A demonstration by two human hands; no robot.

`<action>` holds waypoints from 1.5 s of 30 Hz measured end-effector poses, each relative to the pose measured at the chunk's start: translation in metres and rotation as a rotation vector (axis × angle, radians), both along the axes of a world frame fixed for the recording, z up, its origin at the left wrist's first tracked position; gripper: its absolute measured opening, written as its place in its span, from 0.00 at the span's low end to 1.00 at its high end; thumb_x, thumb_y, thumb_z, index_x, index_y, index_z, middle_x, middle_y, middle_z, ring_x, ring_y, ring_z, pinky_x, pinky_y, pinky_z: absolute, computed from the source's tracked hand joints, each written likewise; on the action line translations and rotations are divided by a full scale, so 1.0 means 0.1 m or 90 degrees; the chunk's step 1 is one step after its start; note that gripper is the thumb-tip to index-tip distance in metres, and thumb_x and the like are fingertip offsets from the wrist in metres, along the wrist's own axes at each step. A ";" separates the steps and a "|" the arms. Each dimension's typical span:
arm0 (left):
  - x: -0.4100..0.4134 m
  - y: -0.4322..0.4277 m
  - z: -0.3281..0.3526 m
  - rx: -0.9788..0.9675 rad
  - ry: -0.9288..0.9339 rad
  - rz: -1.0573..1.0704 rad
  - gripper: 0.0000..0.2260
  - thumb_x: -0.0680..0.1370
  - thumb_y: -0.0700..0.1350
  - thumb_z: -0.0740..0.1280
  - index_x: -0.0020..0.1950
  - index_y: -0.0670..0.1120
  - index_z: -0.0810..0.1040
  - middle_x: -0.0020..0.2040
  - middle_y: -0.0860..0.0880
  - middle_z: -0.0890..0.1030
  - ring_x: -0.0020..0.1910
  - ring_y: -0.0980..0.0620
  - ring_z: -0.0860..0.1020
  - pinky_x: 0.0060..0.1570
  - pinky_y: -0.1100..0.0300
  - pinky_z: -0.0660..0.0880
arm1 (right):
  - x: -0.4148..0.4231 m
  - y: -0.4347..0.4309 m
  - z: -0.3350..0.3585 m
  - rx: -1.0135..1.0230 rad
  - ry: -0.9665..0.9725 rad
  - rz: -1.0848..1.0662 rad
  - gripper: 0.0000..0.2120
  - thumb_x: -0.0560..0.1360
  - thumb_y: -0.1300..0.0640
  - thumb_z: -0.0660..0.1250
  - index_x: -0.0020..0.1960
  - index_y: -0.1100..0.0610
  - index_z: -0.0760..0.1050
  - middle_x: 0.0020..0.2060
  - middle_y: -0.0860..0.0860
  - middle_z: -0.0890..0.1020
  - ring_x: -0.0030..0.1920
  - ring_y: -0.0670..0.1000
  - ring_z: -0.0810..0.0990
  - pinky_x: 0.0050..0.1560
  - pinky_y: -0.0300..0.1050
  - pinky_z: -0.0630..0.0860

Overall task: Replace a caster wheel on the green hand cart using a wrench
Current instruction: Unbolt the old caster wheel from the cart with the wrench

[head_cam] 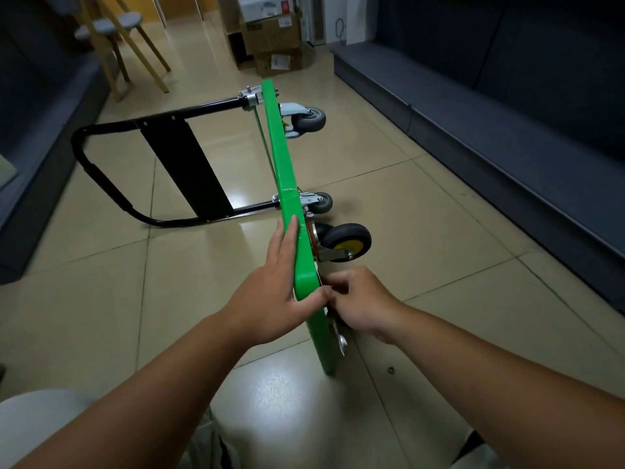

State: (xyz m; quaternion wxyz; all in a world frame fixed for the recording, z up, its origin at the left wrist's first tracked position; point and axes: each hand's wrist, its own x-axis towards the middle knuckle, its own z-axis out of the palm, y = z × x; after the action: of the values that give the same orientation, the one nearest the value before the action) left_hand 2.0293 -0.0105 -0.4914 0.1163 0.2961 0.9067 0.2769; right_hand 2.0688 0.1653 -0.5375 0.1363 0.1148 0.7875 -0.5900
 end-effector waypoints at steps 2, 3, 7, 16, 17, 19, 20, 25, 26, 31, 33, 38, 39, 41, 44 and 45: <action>-0.01 0.00 -0.01 0.002 0.001 -0.006 0.51 0.72 0.68 0.63 0.82 0.59 0.31 0.84 0.58 0.37 0.67 0.47 0.76 0.58 0.51 0.81 | 0.00 0.05 -0.13 0.001 0.033 0.018 0.12 0.81 0.61 0.66 0.62 0.54 0.83 0.43 0.44 0.85 0.42 0.41 0.82 0.42 0.36 0.77; -0.01 -0.01 -0.01 0.003 0.000 -0.008 0.50 0.73 0.68 0.63 0.82 0.58 0.31 0.83 0.58 0.37 0.66 0.47 0.77 0.57 0.51 0.81 | -0.01 0.07 -0.18 0.016 0.051 0.031 0.13 0.81 0.62 0.67 0.63 0.54 0.82 0.44 0.44 0.86 0.44 0.40 0.83 0.45 0.37 0.79; -0.03 -0.02 -0.03 0.003 0.002 -0.014 0.50 0.73 0.70 0.62 0.81 0.60 0.31 0.83 0.59 0.36 0.64 0.49 0.78 0.55 0.52 0.82 | -0.07 0.08 -0.36 0.093 0.097 0.045 0.15 0.80 0.62 0.68 0.64 0.52 0.81 0.52 0.45 0.86 0.54 0.45 0.83 0.58 0.43 0.81; -0.05 -0.06 -0.02 -0.012 0.009 -0.022 0.51 0.69 0.76 0.58 0.80 0.63 0.30 0.83 0.61 0.35 0.65 0.50 0.77 0.57 0.53 0.81 | -0.25 0.02 -0.53 0.308 0.171 0.036 0.10 0.80 0.61 0.65 0.59 0.52 0.79 0.49 0.49 0.83 0.49 0.51 0.82 0.49 0.49 0.81; -0.05 -0.05 -0.01 -0.011 0.010 -0.021 0.51 0.68 0.77 0.58 0.80 0.63 0.30 0.83 0.61 0.35 0.66 0.49 0.77 0.58 0.53 0.81 | -0.20 0.06 -0.54 0.345 0.151 0.040 0.10 0.80 0.61 0.66 0.59 0.54 0.79 0.49 0.50 0.82 0.50 0.52 0.81 0.48 0.48 0.79; -0.05 -0.02 0.00 -0.012 0.010 -0.020 0.52 0.68 0.77 0.57 0.81 0.61 0.30 0.83 0.61 0.35 0.67 0.49 0.76 0.58 0.53 0.81 | -0.09 0.17 -0.58 0.418 0.017 0.061 0.11 0.79 0.63 0.65 0.60 0.56 0.78 0.50 0.53 0.81 0.53 0.56 0.82 0.51 0.47 0.78; -0.04 -0.01 0.01 -0.013 0.008 -0.019 0.53 0.68 0.77 0.57 0.81 0.61 0.30 0.83 0.60 0.35 0.68 0.48 0.76 0.58 0.53 0.81 | -0.03 0.23 -0.59 0.459 -0.078 0.093 0.12 0.79 0.63 0.64 0.62 0.57 0.77 0.55 0.55 0.81 0.57 0.57 0.81 0.54 0.46 0.77; 0.01 0.01 0.04 -0.005 -0.003 -0.011 0.54 0.67 0.77 0.57 0.82 0.59 0.31 0.83 0.59 0.36 0.71 0.46 0.74 0.58 0.51 0.82 | 0.17 0.40 -0.46 0.515 -0.357 0.277 0.14 0.80 0.61 0.66 0.64 0.64 0.74 0.61 0.59 0.79 0.58 0.55 0.79 0.51 0.43 0.74; 0.01 0.02 0.04 -0.002 -0.003 -0.010 0.54 0.67 0.77 0.57 0.82 0.59 0.31 0.83 0.59 0.36 0.71 0.46 0.74 0.59 0.50 0.81 | 0.14 0.40 -0.41 0.497 -0.340 0.245 0.08 0.79 0.62 0.67 0.58 0.63 0.76 0.55 0.59 0.80 0.52 0.55 0.79 0.45 0.42 0.74; 0.03 0.02 0.04 -0.009 0.006 0.003 0.53 0.68 0.75 0.58 0.82 0.59 0.31 0.84 0.58 0.37 0.70 0.45 0.74 0.60 0.48 0.80 | -0.11 0.24 0.04 0.114 -0.187 0.001 0.06 0.80 0.64 0.65 0.57 0.61 0.78 0.48 0.58 0.82 0.41 0.55 0.85 0.43 0.48 0.84; 0.03 0.03 0.02 -0.002 0.007 0.004 0.51 0.71 0.72 0.61 0.82 0.59 0.31 0.84 0.58 0.37 0.69 0.46 0.74 0.60 0.50 0.80 | -0.16 0.14 0.21 0.124 -0.129 0.036 0.06 0.78 0.64 0.69 0.55 0.61 0.80 0.48 0.58 0.84 0.44 0.57 0.86 0.46 0.52 0.85; 0.02 0.01 -0.01 0.002 0.014 0.007 0.51 0.72 0.70 0.62 0.82 0.59 0.31 0.84 0.57 0.38 0.70 0.47 0.73 0.61 0.49 0.79 | -0.12 -0.01 0.29 0.144 -0.066 0.047 0.11 0.83 0.60 0.61 0.53 0.61 0.82 0.48 0.59 0.84 0.46 0.60 0.85 0.51 0.59 0.83; 0.02 0.01 -0.02 0.002 0.014 0.009 0.51 0.71 0.71 0.61 0.82 0.59 0.31 0.84 0.57 0.38 0.69 0.46 0.74 0.61 0.49 0.79 | -0.10 -0.01 0.26 0.149 -0.055 0.056 0.11 0.83 0.59 0.61 0.54 0.60 0.82 0.48 0.59 0.84 0.47 0.59 0.85 0.52 0.58 0.83; 0.02 0.01 -0.02 0.007 0.010 0.011 0.51 0.70 0.72 0.61 0.82 0.60 0.31 0.84 0.58 0.38 0.69 0.46 0.74 0.60 0.48 0.80 | -0.07 0.01 0.19 0.138 -0.029 0.069 0.11 0.84 0.58 0.61 0.54 0.58 0.82 0.47 0.57 0.84 0.45 0.58 0.85 0.49 0.54 0.83; 0.01 0.02 -0.04 0.008 0.010 0.012 0.51 0.71 0.71 0.62 0.81 0.61 0.31 0.84 0.59 0.38 0.66 0.46 0.76 0.57 0.49 0.81 | -0.01 0.09 0.04 0.098 0.011 0.071 0.10 0.84 0.57 0.61 0.56 0.54 0.82 0.42 0.49 0.84 0.38 0.51 0.84 0.37 0.43 0.80; 0.00 0.03 -0.05 0.008 0.012 0.011 0.51 0.71 0.71 0.61 0.81 0.61 0.31 0.83 0.59 0.37 0.65 0.46 0.77 0.56 0.50 0.81 | 0.00 0.11 -0.02 0.102 0.034 0.076 0.10 0.84 0.57 0.62 0.58 0.52 0.82 0.41 0.46 0.83 0.39 0.48 0.83 0.36 0.38 0.77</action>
State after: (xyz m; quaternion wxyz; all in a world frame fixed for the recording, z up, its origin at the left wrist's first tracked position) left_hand 2.0298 -0.0078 -0.4961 0.1036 0.2915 0.9086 0.2807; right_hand 2.0683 0.1762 -0.5400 0.1407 0.0622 0.8410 -0.5186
